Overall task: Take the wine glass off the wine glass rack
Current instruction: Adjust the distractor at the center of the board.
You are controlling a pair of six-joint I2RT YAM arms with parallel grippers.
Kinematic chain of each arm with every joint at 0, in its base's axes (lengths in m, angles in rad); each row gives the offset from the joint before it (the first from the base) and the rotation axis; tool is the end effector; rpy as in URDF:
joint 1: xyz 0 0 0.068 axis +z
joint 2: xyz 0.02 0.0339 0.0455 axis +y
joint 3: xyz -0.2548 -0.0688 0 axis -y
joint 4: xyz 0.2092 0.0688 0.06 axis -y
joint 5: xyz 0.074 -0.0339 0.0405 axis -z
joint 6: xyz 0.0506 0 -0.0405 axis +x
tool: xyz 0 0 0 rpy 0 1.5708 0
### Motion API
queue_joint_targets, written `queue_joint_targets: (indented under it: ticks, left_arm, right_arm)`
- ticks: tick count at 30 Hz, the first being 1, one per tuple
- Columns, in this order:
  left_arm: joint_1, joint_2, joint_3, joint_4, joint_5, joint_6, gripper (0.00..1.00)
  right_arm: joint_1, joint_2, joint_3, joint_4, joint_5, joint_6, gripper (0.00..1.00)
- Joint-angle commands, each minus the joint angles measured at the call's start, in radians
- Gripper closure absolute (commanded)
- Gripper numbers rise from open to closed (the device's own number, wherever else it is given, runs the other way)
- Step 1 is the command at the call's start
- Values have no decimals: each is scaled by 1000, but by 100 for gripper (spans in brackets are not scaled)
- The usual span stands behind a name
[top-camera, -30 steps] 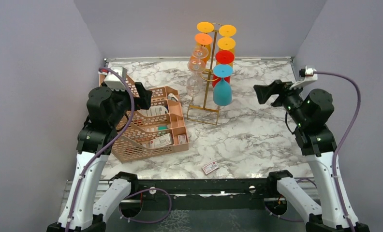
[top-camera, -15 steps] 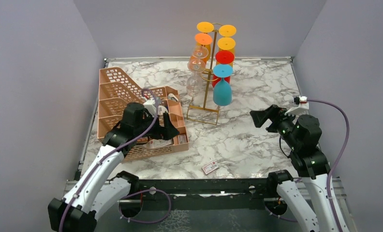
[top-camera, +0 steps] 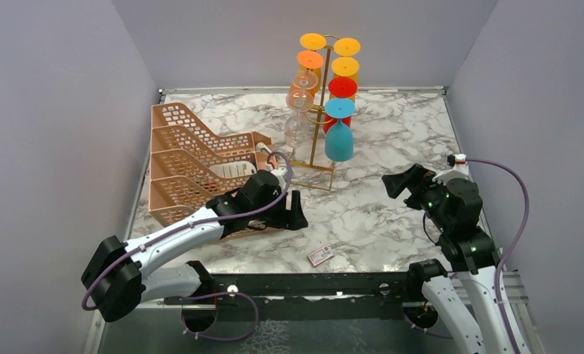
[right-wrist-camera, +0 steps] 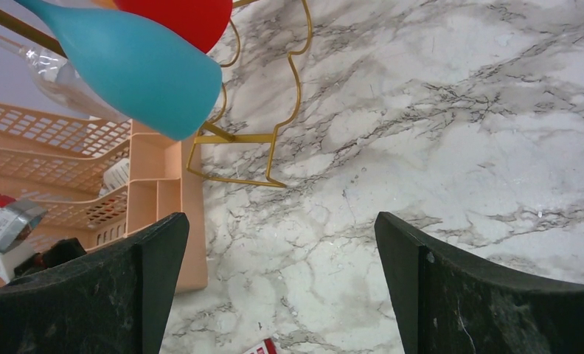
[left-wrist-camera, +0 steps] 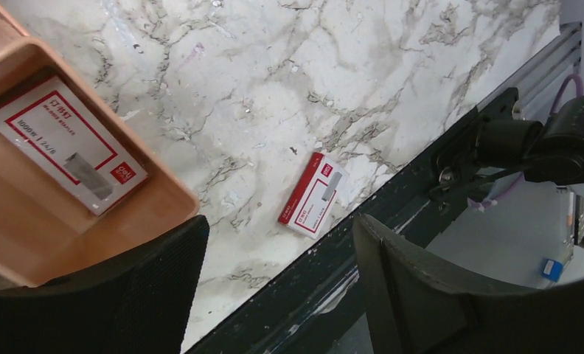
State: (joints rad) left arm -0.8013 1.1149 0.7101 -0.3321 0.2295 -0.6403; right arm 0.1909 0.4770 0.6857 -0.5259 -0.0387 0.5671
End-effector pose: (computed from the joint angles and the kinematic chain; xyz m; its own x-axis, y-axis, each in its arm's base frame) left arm 0.1413 -0.1625 0.2322 -0.8628 0.0546 -0.5025 0.3755 0.7347 -0.5650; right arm 0.1020 0.0217 0.2937 -0.3795 0.4734 -0.7949 -0.0259 0.8534 0.5206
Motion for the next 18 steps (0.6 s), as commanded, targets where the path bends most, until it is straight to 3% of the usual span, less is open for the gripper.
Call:
queue_joint_targets:
  ticks: [1, 9, 18]
  left_arm:
    - [-42, 48, -16, 80, -190, -89, 25]
    - [-22, -45, -112, -60, -455, -155, 25]
    - [160, -206, -119, -134, -382, -74, 23]
  right_arm:
    - [8, 3, 0, -35, 48, 16, 1]
    - [10, -3, 1, -62, 78, 2, 1]
    - [10, 8, -4, -47, 53, 11, 1]
